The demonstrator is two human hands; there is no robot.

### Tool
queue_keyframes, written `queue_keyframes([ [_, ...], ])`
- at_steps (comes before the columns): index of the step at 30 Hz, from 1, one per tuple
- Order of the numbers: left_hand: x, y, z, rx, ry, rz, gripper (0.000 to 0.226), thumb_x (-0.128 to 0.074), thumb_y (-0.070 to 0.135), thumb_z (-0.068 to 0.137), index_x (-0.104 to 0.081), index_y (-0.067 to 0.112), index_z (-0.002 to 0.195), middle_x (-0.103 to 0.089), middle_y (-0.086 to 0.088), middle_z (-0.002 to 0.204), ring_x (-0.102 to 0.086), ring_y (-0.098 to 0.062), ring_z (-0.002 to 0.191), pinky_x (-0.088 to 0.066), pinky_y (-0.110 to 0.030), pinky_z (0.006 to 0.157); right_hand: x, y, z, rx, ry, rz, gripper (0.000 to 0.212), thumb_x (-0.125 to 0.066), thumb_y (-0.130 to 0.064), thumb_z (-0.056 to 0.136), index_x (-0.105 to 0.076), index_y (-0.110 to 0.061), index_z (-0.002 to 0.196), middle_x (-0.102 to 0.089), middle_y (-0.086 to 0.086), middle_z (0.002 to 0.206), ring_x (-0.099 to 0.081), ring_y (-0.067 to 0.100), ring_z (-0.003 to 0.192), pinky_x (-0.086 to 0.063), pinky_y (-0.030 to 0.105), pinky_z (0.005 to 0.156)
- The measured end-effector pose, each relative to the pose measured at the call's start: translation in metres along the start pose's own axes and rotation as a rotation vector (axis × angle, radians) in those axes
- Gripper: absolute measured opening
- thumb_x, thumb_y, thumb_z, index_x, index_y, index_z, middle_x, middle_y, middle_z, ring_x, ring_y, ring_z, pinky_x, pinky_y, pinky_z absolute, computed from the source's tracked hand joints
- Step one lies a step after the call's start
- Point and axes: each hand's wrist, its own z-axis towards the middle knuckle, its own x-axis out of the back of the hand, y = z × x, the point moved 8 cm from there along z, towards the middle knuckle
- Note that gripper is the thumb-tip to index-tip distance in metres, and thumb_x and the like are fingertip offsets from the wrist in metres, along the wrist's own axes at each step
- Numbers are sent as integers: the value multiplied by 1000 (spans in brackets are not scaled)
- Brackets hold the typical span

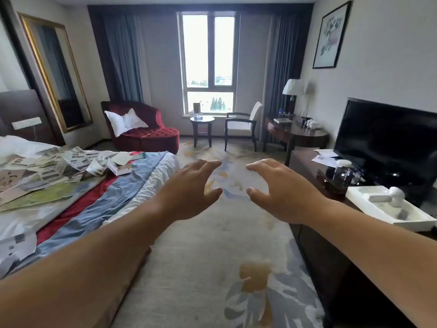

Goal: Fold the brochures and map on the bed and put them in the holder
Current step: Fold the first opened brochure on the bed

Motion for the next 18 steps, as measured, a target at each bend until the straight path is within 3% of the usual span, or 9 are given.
queue_keyframes([
  [13, -99, -33, 173, 70, -7, 12, 61, -57, 46, 92, -37, 27, 146, -47, 0, 144, -46, -21, 128, -41, -36, 100, -38, 162, 142, 30, 9, 66, 59, -55, -48, 93, -40, -27, 146, -42, -8, 149, -43, 11, 131, -33, 20, 95],
  [18, -140, -58, 236, 82, -40, 6, 61, -57, 45, 92, -37, 27, 146, -47, -1, 143, -47, -21, 128, -42, -37, 103, -63, 213, 197, 16, -31, 86, 60, -53, -50, 93, -37, -28, 147, -39, -8, 151, -41, 12, 134, -34, 22, 98],
])
